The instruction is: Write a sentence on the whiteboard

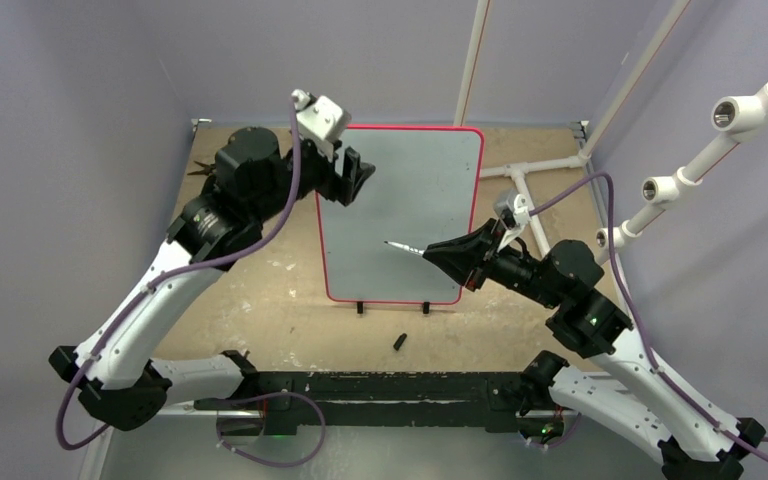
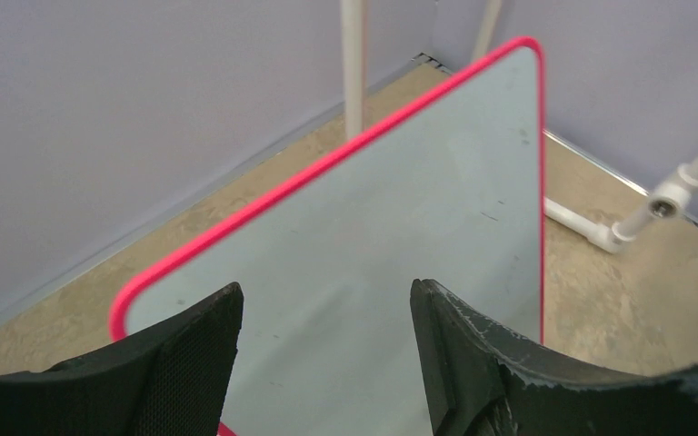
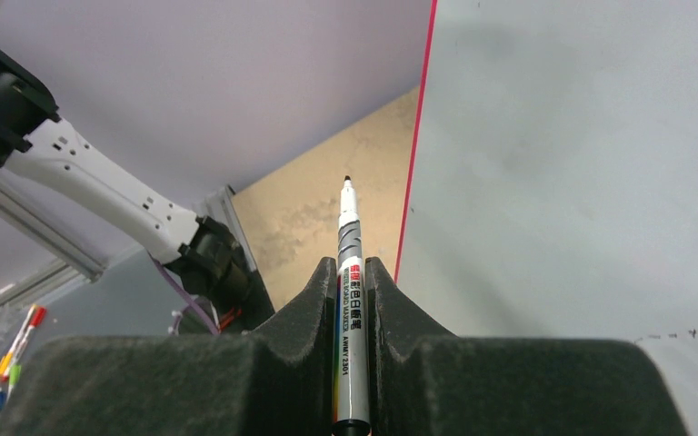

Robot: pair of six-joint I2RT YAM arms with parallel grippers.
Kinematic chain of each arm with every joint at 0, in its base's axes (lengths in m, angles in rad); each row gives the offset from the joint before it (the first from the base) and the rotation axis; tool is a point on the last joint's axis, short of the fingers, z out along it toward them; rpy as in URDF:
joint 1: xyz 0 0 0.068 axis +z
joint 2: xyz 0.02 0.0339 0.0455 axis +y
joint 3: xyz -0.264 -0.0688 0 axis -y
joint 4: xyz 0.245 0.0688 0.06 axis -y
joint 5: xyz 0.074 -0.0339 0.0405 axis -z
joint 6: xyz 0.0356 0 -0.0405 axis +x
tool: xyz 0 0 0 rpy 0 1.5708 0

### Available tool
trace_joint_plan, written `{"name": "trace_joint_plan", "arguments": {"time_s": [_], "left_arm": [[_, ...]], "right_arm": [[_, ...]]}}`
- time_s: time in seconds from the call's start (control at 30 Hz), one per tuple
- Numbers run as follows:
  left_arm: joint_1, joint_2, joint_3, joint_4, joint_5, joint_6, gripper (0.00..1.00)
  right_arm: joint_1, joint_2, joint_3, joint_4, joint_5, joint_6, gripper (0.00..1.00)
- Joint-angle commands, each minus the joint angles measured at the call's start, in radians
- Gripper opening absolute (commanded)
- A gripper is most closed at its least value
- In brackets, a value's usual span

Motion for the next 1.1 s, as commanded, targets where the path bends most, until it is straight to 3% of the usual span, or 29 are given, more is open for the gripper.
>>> {"name": "trace_joint_plan", "arguments": {"time_s": [0.0, 0.17, 0.27, 0.7, 0.83, 0.93, 1.07], "left_arm": [[0.175, 0.026, 0.044, 0.084, 0.160, -0.127, 0.67], [0.368, 0.019, -0.012, 0.156, 0.286, -0.225, 0.68], [0.426, -0.025, -0.099, 0.223, 0.361, -0.242, 0.68], [0.437, -0.103, -0.216, 0.336, 0.540, -0.263, 0.69], [0.440, -0.101, -0.252, 0.339, 0.514, -0.252, 0.69], [0.441, -0.104, -0.277, 0.345, 0.471, -0.238, 0.69], [0.443, -0.107, -0.325, 0.394, 0.517, -0.244, 0.65]], "right_arm": [[0.005, -0.020, -0.037, 0.197, 0.020, 0.023, 0.00], [0.013, 0.004, -0.038, 0.260, 0.044, 0.016, 0.00], [0.031, 0.025, -0.039, 0.329, 0.063, 0.006, 0.00], [0.040, 0.087, -0.035, 0.405, 0.068, -0.022, 0.00], [0.044, 0.114, -0.030, 0.422, 0.087, -0.027, 0.00], [0.076, 0.141, -0.017, 0.434, 0.147, -0.049, 0.00], [0.171, 0.198, 0.035, 0.435, 0.287, -0.097, 0.00]]}}
